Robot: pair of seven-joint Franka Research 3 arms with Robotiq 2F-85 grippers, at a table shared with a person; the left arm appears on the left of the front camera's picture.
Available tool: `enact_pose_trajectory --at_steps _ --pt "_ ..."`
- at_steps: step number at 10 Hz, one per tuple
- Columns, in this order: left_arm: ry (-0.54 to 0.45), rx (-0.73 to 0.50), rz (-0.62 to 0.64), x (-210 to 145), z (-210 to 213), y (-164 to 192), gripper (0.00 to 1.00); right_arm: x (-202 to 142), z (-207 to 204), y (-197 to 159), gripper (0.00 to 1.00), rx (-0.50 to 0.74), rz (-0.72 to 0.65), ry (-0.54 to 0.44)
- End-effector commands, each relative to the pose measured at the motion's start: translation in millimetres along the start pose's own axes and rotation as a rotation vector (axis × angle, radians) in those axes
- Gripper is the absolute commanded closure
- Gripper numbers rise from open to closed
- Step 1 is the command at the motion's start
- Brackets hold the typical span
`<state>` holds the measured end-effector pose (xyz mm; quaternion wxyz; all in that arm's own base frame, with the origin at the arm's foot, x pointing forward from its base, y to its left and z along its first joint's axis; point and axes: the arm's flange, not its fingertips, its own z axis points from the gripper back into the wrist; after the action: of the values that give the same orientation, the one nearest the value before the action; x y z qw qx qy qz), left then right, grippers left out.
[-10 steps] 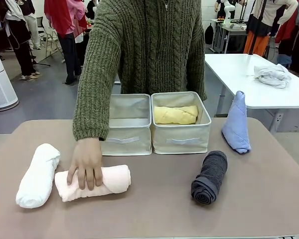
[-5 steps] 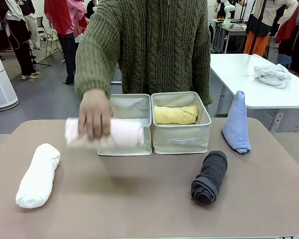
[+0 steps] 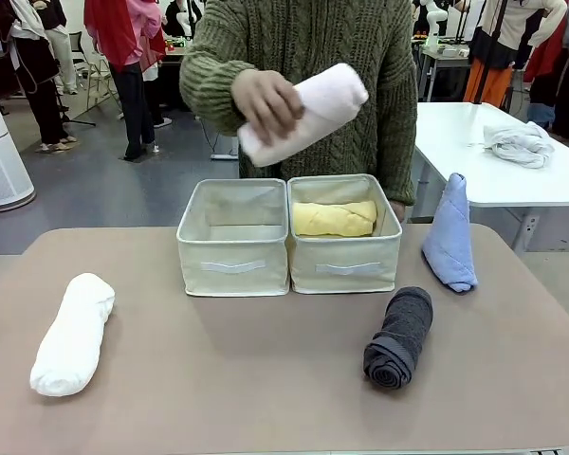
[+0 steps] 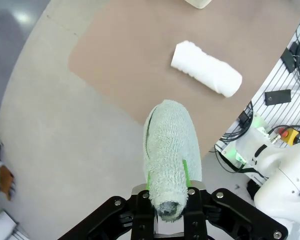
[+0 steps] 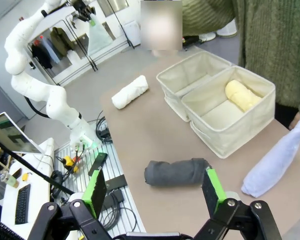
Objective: Sort the towels based on their folding style.
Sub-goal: Pick up one triangle-folded towel and place it in the left Fabric basket.
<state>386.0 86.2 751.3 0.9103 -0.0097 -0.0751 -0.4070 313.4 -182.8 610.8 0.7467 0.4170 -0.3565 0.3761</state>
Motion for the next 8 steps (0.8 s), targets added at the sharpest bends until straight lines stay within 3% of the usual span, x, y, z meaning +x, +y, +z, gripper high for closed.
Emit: enact_pose_trajectory --at_steps 1,4,5,7,8 --pt "-0.013 0.021 -0.114 53.3 10.8 -15.7 0.82 -0.7 0.2 1.0 0.00 0.007 0.008 -0.003" --pt "-0.045 0.048 -0.291 154.4 15.8 -81.0 0.82 -0.7 0.2 1.0 0.00 0.007 0.008 -0.003" --pt "-0.025 0.052 -0.315 172.2 12.6 -88.2 0.82 -0.7 0.2 1.0 0.00 0.007 0.008 -0.003" --pt "0.029 0.037 -0.301 162.2 6.8 -91.9 0.82 -0.7 0.2 1.0 0.00 0.007 0.008 -0.003" --pt "-0.027 0.032 -0.345 181.5 1.1 -106.9 0.82 -0.7 0.2 1.0 0.00 0.007 0.008 -0.003"
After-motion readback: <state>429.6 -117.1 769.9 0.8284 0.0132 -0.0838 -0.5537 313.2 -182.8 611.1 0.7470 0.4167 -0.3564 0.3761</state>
